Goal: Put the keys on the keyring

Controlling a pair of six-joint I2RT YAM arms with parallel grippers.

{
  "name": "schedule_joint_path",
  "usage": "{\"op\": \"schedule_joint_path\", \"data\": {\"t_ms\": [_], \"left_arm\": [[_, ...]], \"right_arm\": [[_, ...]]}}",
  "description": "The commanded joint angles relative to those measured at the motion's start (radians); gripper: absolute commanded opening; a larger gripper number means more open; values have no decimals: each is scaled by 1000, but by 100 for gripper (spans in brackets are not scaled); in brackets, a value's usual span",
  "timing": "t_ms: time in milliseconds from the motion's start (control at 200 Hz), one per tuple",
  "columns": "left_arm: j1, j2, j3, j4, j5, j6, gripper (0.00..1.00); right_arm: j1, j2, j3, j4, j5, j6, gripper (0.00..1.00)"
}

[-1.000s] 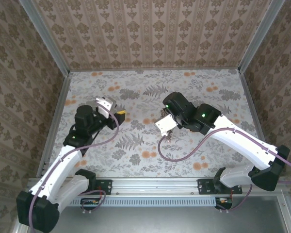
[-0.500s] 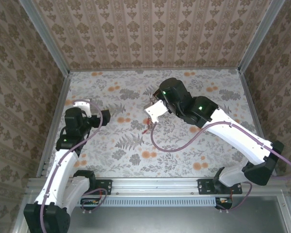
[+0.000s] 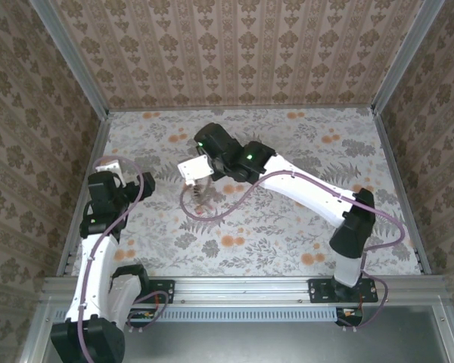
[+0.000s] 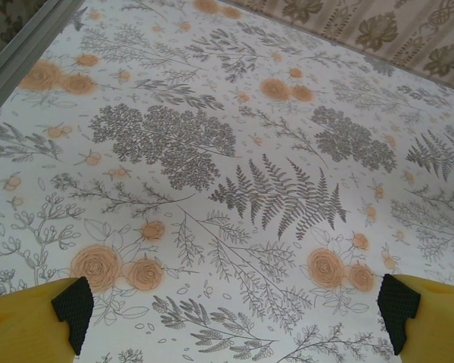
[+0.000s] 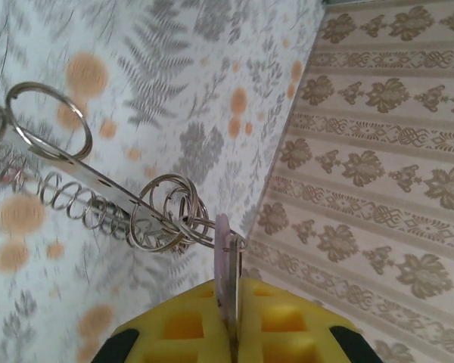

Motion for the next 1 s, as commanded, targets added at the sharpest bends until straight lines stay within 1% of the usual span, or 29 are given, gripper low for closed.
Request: {"op": "schedule_joint_path", "data": {"t_ms": [0, 65, 120, 300, 405, 500, 615, 835, 935, 995], "left_arm": [[10, -8, 2, -23, -38, -14, 100], [10, -8, 4, -30, -63, -4, 100], [13, -8, 1, -31, -80, -1, 100], [13, -9, -31, -9, -97, -21, 100], [11, -8, -47, -2, -106, -27, 100], [12, -8, -55, 0, -127, -40, 100], [13, -5, -72, 16, -126, -50, 100], [12, 22, -107, 66, -134, -64, 100], [8, 34, -132, 90, -167, -93, 100], [3, 33, -152, 121, -184, -94, 100]], "right_arm": [[20, 57, 115, -18, -64, 222, 0], [21, 88, 155, -30, -110, 250, 0], [18, 94, 140, -20, -143, 255, 0], [-10, 48, -112, 63, -241, 277, 0], [-16, 4, -268, 76, -246, 252, 0], [-33, -52, -383, 60, -248, 273, 0], [-64, -149, -528, 29, -256, 291, 0], [-148, -272, -744, -102, -270, 290, 0], [-190, -306, -836, -112, -247, 278, 1], [-226, -309, -882, -107, -223, 279, 4]]}}
